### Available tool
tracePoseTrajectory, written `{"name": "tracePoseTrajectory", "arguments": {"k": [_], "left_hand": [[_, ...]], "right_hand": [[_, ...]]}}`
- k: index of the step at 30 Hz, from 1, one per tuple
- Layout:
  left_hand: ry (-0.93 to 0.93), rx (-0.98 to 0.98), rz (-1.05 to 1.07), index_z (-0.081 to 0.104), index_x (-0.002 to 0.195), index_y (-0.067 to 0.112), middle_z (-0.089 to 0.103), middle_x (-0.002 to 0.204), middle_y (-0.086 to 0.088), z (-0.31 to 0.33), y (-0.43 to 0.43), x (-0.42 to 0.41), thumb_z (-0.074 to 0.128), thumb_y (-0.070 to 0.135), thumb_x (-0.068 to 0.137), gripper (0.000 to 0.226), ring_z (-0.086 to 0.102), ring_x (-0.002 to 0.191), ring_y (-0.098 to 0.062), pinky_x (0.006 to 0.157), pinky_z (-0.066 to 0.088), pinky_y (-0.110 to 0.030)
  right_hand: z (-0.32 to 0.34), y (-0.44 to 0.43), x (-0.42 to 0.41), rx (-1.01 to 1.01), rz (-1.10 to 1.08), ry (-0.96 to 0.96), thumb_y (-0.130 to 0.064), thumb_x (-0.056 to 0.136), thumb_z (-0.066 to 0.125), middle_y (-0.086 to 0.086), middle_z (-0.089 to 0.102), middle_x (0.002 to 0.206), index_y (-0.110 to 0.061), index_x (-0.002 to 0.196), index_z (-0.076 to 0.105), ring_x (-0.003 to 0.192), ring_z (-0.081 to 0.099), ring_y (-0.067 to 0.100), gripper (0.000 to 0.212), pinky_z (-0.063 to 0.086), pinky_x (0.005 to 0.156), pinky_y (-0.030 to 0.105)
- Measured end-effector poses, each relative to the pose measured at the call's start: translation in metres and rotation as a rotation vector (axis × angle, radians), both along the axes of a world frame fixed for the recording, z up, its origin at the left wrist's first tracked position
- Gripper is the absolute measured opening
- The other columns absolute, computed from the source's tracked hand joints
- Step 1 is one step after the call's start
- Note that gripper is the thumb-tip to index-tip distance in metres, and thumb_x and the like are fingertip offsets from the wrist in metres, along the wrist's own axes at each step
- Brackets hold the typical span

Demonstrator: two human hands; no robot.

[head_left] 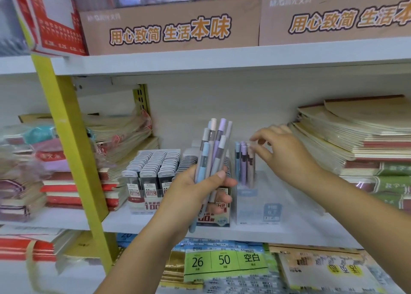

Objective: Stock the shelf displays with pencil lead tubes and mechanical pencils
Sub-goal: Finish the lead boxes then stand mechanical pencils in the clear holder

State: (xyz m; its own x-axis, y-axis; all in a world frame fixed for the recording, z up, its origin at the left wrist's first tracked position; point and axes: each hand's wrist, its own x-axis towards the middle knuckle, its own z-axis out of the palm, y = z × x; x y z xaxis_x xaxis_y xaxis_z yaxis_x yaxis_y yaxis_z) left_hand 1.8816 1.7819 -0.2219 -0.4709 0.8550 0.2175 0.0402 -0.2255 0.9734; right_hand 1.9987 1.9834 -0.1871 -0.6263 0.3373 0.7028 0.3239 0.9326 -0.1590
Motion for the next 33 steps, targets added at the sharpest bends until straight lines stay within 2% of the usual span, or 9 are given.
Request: {"name": "tracePoseTrajectory", "arguments": {"k": [5, 10, 14, 18, 21, 25, 29, 30, 33], "left_hand": [[0.041, -0.018, -0.023, 0.068, 0.112, 0.021, 0.078, 0.097, -0.007, 0.002, 0.001, 0.003, 0.067, 0.025, 0.094, 0.019, 0.068, 0.067, -0.011, 0.049, 0.049, -0.021], [0.058, -0.002, -0.026, 0.069, 0.110, 0.025, 0.078, 0.094, -0.007, 0.001, 0.001, 0.007, 0.067, 0.024, 0.094, 0.016, 0.069, 0.067, -0.011, 0.046, 0.046, -0.019], [0.024, 0.017, -0.002, 0.065, 0.111, 0.021, 0.079, 0.093, -0.008, 0.002, -0.002, 0.005, 0.068, 0.037, 0.084, 0.031, 0.073, 0.067, -0.017, 0.049, 0.053, -0.022], [0.049, 0.039, 0.071, 0.070, 0.084, 0.033, 0.069, 0.074, -0.002, 0.000, -0.003, -0.003, 0.069, 0.038, 0.083, 0.006, 0.048, 0.047, -0.009, 0.043, 0.041, -0.020], [0.053, 0.032, 0.103, 0.070, 0.093, 0.030, 0.074, 0.079, -0.002, -0.002, -0.002, -0.001, 0.071, 0.033, 0.088, 0.006, 0.045, 0.045, -0.007, 0.041, 0.039, -0.017], [0.081, 0.021, 0.143, 0.073, 0.090, 0.038, 0.077, 0.089, -0.009, -0.002, 0.001, 0.009, 0.078, 0.046, 0.071, 0.021, 0.047, 0.045, -0.005, 0.044, 0.042, -0.017], [0.052, 0.039, 0.194, 0.075, 0.083, 0.035, 0.073, 0.077, -0.011, -0.002, 0.004, 0.005, 0.079, 0.023, 0.083, 0.013, 0.046, 0.044, -0.007, 0.043, 0.041, -0.018], [0.049, 0.043, 0.210, 0.075, 0.082, 0.034, 0.075, 0.081, -0.013, -0.002, 0.003, 0.003, 0.077, 0.020, 0.085, 0.014, 0.045, 0.043, -0.007, 0.042, 0.040, -0.018], [0.066, 0.035, 0.242, 0.076, 0.080, 0.030, 0.077, 0.082, -0.009, 0.000, 0.000, -0.002, 0.076, 0.017, 0.087, 0.015, 0.045, 0.042, -0.007, 0.040, 0.038, -0.017]], "right_hand": [[0.021, -0.044, 0.003, -0.813, 0.482, 0.252, -0.023, 0.095, 0.059, -0.005, 0.074, 0.085, -0.025, 0.111, 0.065, 0.071, 0.067, 0.007, 0.017, 0.052, 0.063, 0.018], [0.026, -0.059, 0.008, -0.976, 0.634, 0.313, -0.008, 0.088, 0.065, 0.009, 0.074, 0.079, -0.011, 0.113, 0.063, 0.066, 0.069, 0.017, 0.025, 0.056, 0.057, 0.024], [0.037, -0.045, 0.020, -0.849, 0.564, 0.567, -0.005, 0.091, 0.062, 0.009, 0.072, 0.073, -0.016, 0.098, 0.058, 0.056, 0.067, 0.017, 0.013, 0.052, 0.048, 0.022], [0.049, -0.022, 0.033, -0.645, 0.437, 0.569, -0.008, 0.094, 0.059, 0.004, 0.068, 0.067, -0.024, 0.095, 0.053, 0.057, 0.065, 0.015, 0.017, 0.053, 0.052, 0.024], [0.041, -0.018, 0.032, -0.755, 0.461, 0.490, -0.005, 0.093, 0.059, 0.008, 0.072, 0.071, -0.019, 0.097, 0.053, 0.058, 0.068, 0.018, 0.015, 0.054, 0.052, 0.024], [0.025, -0.027, 0.032, -0.983, 0.613, 0.547, -0.005, 0.089, 0.062, 0.017, 0.073, 0.079, -0.009, 0.097, 0.053, 0.065, 0.072, 0.026, 0.013, 0.057, 0.056, 0.024], [0.012, -0.033, 0.034, -1.118, 0.642, 0.494, -0.010, 0.082, 0.066, 0.018, 0.074, 0.086, -0.008, 0.096, 0.053, 0.078, 0.073, 0.030, 0.019, 0.059, 0.064, 0.025], [0.011, -0.032, 0.036, -1.025, 0.566, 0.410, -0.011, 0.083, 0.067, 0.011, 0.075, 0.087, -0.010, 0.094, 0.057, 0.082, 0.073, 0.024, 0.015, 0.058, 0.067, 0.022], [0.013, -0.030, 0.044, -0.251, 0.188, -0.019, -0.031, 0.084, 0.069, -0.017, 0.068, 0.095, -0.030, 0.095, 0.070, 0.095, 0.058, -0.002, 0.011, 0.043, 0.083, 0.009]]}}
